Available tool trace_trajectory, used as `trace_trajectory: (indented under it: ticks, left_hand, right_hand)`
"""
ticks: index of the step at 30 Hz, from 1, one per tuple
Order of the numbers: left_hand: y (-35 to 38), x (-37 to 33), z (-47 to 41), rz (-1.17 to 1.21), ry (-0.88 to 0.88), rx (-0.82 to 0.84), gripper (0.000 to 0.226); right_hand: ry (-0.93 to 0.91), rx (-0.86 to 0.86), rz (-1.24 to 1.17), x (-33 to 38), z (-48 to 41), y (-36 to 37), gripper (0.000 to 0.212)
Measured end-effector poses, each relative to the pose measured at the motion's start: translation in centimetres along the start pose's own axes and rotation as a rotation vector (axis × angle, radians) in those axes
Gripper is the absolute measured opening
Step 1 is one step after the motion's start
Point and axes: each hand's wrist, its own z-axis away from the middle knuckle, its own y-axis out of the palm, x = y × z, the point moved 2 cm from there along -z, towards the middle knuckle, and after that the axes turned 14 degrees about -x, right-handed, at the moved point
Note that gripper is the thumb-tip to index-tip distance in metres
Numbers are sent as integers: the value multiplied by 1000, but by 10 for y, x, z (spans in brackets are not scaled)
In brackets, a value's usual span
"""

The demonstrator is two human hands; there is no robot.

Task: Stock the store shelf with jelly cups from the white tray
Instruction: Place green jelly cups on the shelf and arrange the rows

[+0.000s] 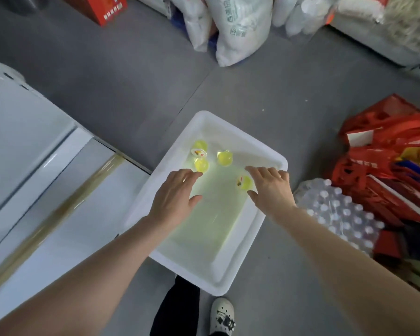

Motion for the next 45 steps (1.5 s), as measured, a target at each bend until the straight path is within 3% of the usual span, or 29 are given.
trace_trajectory:
  ticks: [5,14,19,23,29,40,45]
  left_hand:
    - [60,27,-26,-16,7,66,60]
    - [129,49,-62,-93,49,68,75]
    - [136,40,-76,-91,77,2,60]
    - [136,37,-72,-114,16,24,64]
    - [100,27,-43,-55,-78,45,43]
    - [-17,-43,38,214,-340,-98,44]
    - [-97,-85,92,179,-374,-160,57]
  right_hand:
    - [35,164,39,-5,-11,64,59]
    - [3,253,176,-6,-26,125,52]
    - [-4,195,169,-6,-31,126,48]
    - [21,96,105,-6,-29,122,42]
    - [52,-2,-45,-5,-22,88,54]
    - [-44,-163,-194,15,22,-46,54]
    - [-173,-249,-234,38,51,-130,53]
